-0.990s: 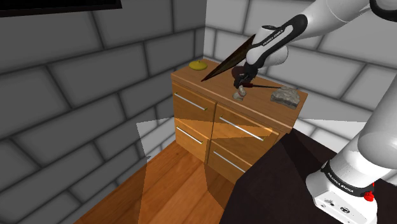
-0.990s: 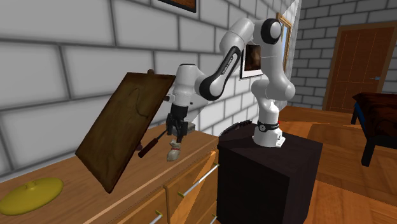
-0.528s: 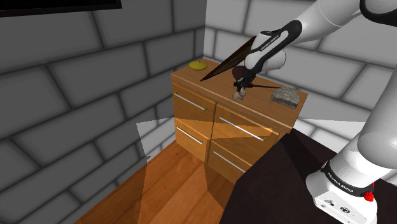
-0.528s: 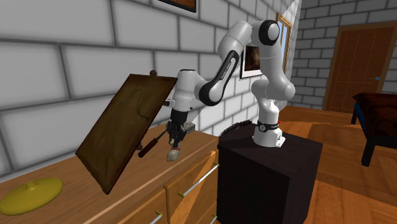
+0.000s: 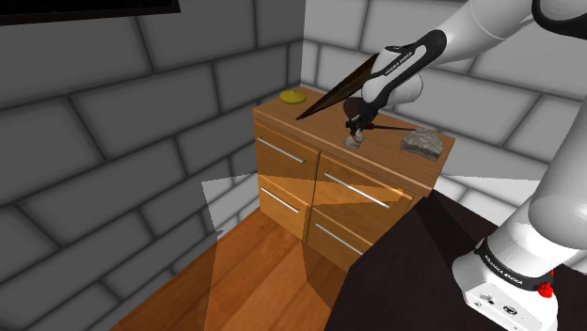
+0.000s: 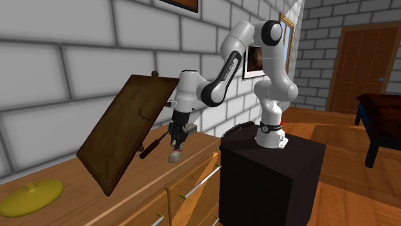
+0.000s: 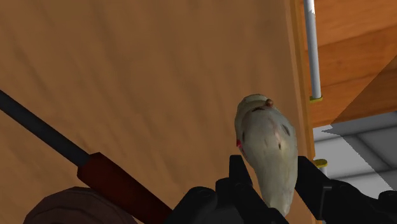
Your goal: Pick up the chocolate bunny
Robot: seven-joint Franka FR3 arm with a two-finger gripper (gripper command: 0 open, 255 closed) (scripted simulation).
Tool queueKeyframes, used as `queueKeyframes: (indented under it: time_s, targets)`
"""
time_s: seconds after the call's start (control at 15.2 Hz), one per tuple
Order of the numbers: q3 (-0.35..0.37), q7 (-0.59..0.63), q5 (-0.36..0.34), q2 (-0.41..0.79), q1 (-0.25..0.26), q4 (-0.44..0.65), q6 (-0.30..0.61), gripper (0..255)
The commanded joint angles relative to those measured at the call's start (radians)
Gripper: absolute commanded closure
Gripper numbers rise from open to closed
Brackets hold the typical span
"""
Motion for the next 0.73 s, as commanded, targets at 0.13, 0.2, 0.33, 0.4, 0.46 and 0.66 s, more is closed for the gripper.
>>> queueKeyframes:
  time_s: [0.13,0.2,0.33,0.4,0.46,0.66]
  targets:
    - [-0.006,0.008,-0.011,-0.03,0.004,0.003,-0.036,255]
    - [-0.007,0.01,-0.014,-0.041,0.005,0.005,-0.048,255]
    - [-0.01,0.015,-0.021,-0.061,0.007,0.01,-0.073,255]
    - [-0.011,0.017,-0.025,-0.071,0.008,0.012,-0.085,255]
    - [-0.012,0.02,-0.028,-0.081,0.009,0.015,-0.097,255]
    - [-0.015,0.026,-0.037,-0.109,0.011,0.025,-0.135,255]
